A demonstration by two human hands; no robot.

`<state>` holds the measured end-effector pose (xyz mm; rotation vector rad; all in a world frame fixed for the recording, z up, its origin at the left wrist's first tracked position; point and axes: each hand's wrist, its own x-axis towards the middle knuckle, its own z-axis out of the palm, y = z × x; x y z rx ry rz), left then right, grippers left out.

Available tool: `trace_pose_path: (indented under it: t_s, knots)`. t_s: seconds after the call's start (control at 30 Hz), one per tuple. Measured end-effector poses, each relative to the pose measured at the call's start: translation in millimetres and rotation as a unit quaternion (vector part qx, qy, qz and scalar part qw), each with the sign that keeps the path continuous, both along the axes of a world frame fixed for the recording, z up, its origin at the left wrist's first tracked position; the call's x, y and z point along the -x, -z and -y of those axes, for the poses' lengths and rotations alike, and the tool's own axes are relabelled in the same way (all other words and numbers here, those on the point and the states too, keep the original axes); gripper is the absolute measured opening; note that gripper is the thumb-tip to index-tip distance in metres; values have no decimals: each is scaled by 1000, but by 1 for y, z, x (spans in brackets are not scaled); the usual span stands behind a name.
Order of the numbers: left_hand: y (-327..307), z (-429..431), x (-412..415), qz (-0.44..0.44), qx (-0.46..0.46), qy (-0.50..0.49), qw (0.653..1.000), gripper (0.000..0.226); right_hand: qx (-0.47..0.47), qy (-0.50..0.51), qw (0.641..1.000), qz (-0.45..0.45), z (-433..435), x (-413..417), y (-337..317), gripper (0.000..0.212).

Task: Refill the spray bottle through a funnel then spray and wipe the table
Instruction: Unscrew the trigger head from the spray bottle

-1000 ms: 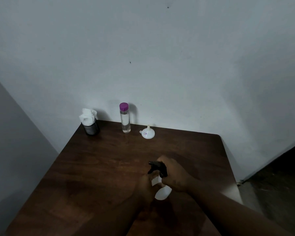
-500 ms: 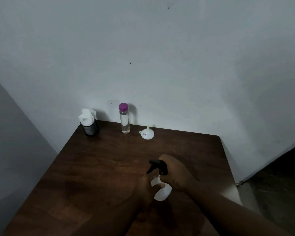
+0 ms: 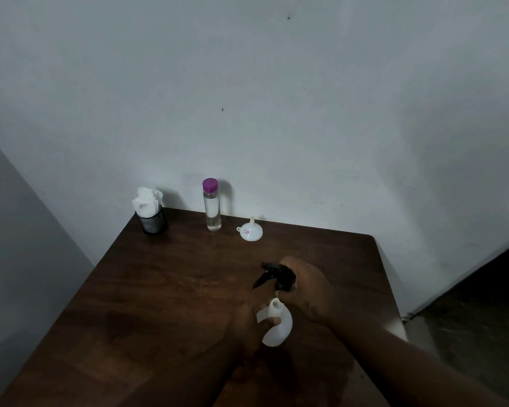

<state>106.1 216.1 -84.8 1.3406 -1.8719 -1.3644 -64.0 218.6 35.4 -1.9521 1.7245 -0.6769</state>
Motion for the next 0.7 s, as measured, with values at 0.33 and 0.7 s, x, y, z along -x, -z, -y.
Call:
trace_pose_path:
  t_s: [0.33, 0.7]
  knots:
    - [13, -3, 6, 3, -111, -57, 992, 43, 16, 9, 1000, -12, 1, 5, -33, 33]
    - [16, -3, 0, 20, -78, -70, 994, 49, 46, 48, 997, 48, -2, 14, -79, 39]
